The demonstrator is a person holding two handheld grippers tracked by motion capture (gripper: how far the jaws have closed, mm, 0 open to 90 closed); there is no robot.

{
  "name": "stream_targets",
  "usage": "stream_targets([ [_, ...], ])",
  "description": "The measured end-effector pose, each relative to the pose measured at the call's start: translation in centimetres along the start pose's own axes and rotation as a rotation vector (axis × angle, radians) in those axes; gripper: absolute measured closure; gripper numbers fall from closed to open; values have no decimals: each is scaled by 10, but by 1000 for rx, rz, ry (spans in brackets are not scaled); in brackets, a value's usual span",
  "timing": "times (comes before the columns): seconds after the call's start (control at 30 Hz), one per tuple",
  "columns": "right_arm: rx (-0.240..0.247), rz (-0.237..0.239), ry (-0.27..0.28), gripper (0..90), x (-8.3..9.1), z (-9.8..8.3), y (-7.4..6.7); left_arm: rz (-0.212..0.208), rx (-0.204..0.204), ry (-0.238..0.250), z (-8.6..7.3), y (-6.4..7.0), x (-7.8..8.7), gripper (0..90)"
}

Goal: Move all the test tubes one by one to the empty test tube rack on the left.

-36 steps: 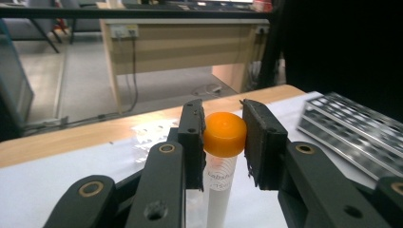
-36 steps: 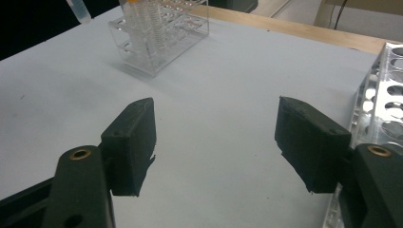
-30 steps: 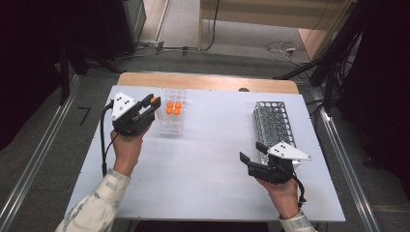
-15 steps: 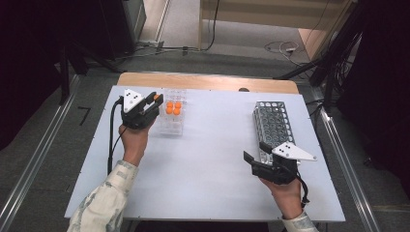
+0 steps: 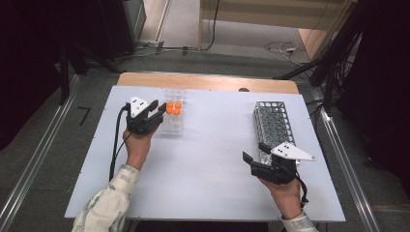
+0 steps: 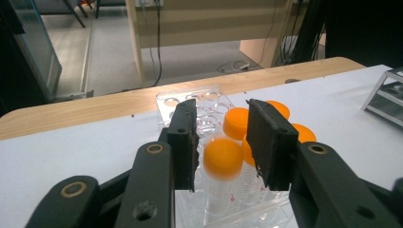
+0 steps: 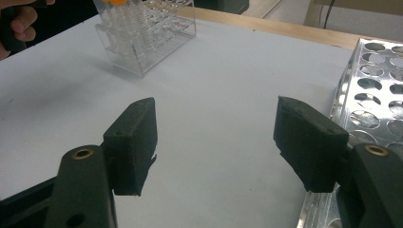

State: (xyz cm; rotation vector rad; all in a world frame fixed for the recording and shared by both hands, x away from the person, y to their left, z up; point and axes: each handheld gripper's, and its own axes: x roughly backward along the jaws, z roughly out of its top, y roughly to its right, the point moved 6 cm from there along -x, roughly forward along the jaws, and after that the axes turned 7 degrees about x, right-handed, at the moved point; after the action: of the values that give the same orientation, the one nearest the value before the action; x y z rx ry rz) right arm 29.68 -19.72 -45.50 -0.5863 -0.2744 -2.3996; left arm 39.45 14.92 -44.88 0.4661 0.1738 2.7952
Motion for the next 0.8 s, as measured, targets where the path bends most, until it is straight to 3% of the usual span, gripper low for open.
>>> stream_targets([
  [0.27,-9,-13,1,298,1,-1,5,-18,38,5,-2,-1,9,550],
  [0.43,-16,-28,2,298,2,-3,12,-44,70,-7,-9,-1,20,413],
  [0.6,-26,-44,4,298,6,-7,21,-48,98,-20,-23,-2,39,347],
  [0.8,-39,-67,11,296,13,-13,32,-66,99,-49,-39,-1,56,295],
])
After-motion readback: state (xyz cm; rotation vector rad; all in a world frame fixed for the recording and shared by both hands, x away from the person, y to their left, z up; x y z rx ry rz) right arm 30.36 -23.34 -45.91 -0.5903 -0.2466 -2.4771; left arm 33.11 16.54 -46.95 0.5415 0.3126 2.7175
